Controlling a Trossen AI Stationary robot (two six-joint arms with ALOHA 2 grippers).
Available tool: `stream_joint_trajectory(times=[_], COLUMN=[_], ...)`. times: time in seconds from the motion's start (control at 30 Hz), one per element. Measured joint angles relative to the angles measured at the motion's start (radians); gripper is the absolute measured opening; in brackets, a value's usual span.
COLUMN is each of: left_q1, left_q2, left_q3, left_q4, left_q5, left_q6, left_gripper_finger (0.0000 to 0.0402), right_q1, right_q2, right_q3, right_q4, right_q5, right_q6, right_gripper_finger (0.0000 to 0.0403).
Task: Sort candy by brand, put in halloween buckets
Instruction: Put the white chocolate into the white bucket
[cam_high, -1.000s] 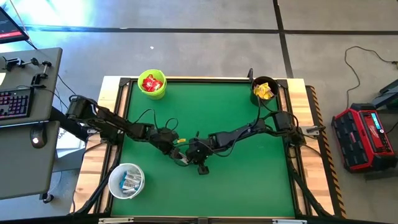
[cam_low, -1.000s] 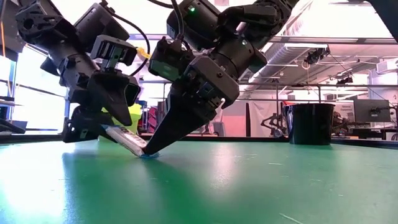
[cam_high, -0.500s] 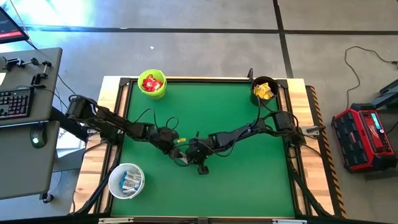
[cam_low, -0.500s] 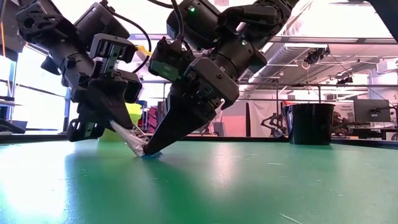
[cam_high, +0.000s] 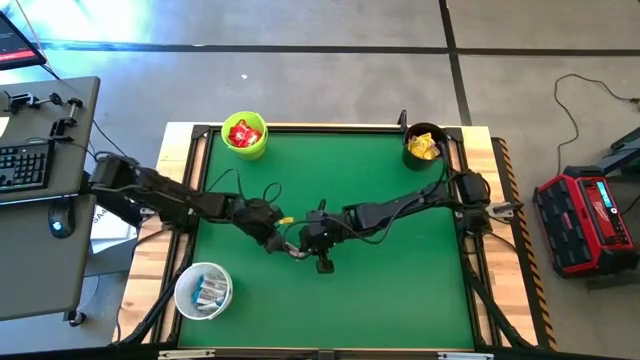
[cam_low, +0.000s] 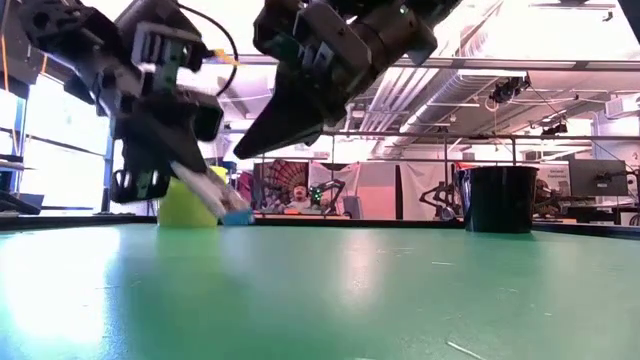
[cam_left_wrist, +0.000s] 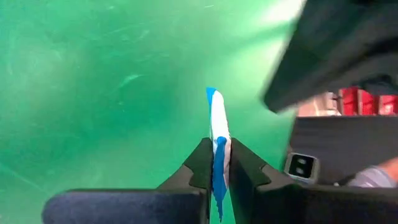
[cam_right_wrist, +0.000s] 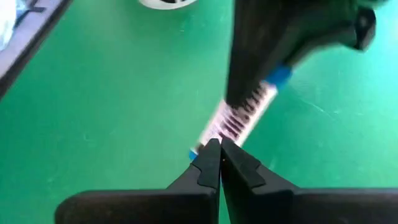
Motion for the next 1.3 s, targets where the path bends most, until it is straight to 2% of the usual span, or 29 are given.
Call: stream_joint_trajectory(times=[0.2, 0.5, 0.67, 0.87, 1.07, 1.17, 1.3], left_q1=[-0.011, -0.089, -0.172, -0.301, -0.453, -0.519, -0.560], left_q2=[-0.204, -0.451, -0.507, -0.551, -0.608, -0.623, -0.614], left_q3=[0.021, 0.219, 0.338, 0.431, 0.437, 0.437, 0.419], left_q4=[-0.201, -0.680, -0.899, -1.011, -1.175, -1.245, -1.251], left_q5=[0.013, 0.032, 0.098, 0.207, 0.222, 0.192, 0.155], left_q6=[0.048, 0.205, 0.205, 0.134, -0.039, -0.063, -0.062], left_gripper_finger=[0.0015, 0.0015, 0.0015, 0.0015, 0.0014, 0.0014, 0.0014], right_q1=[-0.002, -0.007, -0.014, -0.027, -0.048, -0.058, -0.068], right_q2=[-0.006, -0.006, -0.006, -0.006, -0.006, -0.006, -0.006], right_q3=[0.000, 0.000, 0.000, 0.000, 0.000, 0.000, 0.000], right_q4=[-0.006, 0.003, 0.013, 0.020, 0.018, 0.013, 0.013], right_q5=[0.014, 0.049, 0.089, 0.127, 0.134, 0.134, 0.133], right_q6=[0.047, 0.104, 0.136, 0.160, 0.183, 0.183, 0.183], right_gripper_finger=[0.0000, 0.0000, 0.0000, 0.0000, 0.0000, 0.0000, 0.0000])
